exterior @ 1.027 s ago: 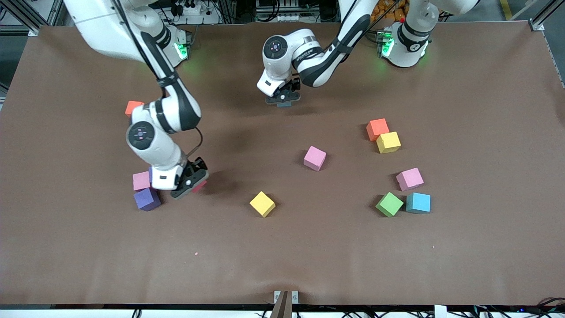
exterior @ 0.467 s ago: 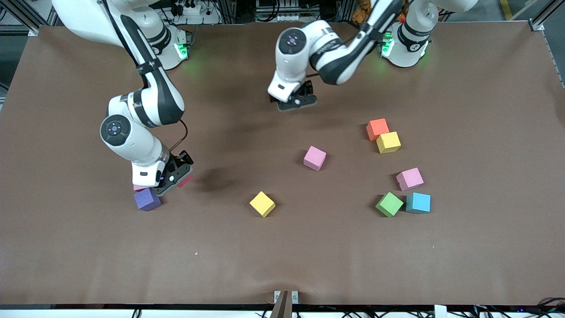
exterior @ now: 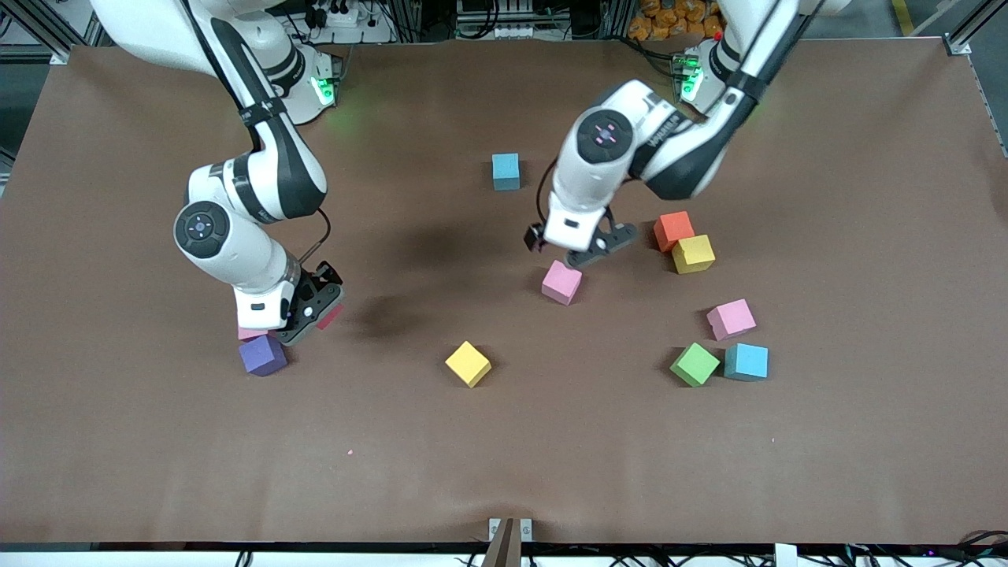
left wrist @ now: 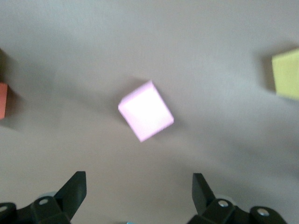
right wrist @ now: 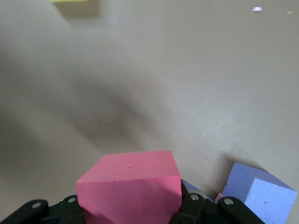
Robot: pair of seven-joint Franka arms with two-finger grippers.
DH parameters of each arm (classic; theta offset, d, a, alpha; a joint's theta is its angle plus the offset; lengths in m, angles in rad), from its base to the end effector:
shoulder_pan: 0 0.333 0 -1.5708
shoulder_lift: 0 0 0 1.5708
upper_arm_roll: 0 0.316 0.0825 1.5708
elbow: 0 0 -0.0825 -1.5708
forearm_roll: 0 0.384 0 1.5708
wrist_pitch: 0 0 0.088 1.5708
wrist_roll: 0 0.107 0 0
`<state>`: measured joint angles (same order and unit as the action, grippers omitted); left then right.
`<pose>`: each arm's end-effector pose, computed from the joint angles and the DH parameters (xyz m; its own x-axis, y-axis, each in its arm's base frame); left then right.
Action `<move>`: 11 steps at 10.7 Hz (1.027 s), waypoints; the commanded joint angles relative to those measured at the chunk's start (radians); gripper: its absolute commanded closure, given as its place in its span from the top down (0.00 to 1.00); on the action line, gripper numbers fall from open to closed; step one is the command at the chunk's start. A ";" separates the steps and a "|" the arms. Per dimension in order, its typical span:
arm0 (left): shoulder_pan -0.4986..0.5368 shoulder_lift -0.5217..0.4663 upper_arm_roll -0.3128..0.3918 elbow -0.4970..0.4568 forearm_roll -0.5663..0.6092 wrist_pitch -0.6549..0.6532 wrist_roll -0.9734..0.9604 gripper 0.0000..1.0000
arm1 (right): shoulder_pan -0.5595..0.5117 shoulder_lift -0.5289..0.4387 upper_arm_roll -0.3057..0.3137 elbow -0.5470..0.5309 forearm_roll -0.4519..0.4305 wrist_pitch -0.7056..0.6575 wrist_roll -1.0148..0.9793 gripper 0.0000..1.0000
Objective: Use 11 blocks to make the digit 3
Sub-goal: 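Set the cyan block down with the left gripper while the right gripper lifts magenta, then grasp the light pink block with the left gripper while the right gripper carries magenta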
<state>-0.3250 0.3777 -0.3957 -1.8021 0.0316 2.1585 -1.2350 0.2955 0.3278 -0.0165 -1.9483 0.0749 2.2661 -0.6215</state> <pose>0.4946 -0.4074 0.3522 0.8628 0.4941 -0.1069 0.5007 -0.8644 0.0454 0.5883 0.1710 0.3117 0.6579 0.7528 0.0211 0.7528 -0.6565 -0.0485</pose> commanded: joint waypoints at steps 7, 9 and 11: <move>-0.022 0.302 0.107 0.342 0.074 -0.124 -0.040 1.00 | 0.117 -0.088 0.244 -0.127 -0.044 0.019 -0.190 0.34; -0.052 0.319 0.107 0.340 0.074 -0.124 -0.101 1.00 | 0.064 -0.130 0.389 -0.287 -0.058 0.167 -0.182 0.35; -0.057 0.320 0.106 0.333 0.076 -0.124 -0.196 1.00 | 0.057 -0.131 0.453 -0.365 -0.058 0.239 -0.173 0.35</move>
<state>-0.3734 0.6869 -0.2947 -1.4915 0.0814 2.0577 -1.3591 0.3938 0.2538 0.3804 -2.2193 0.0322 2.4624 -0.7880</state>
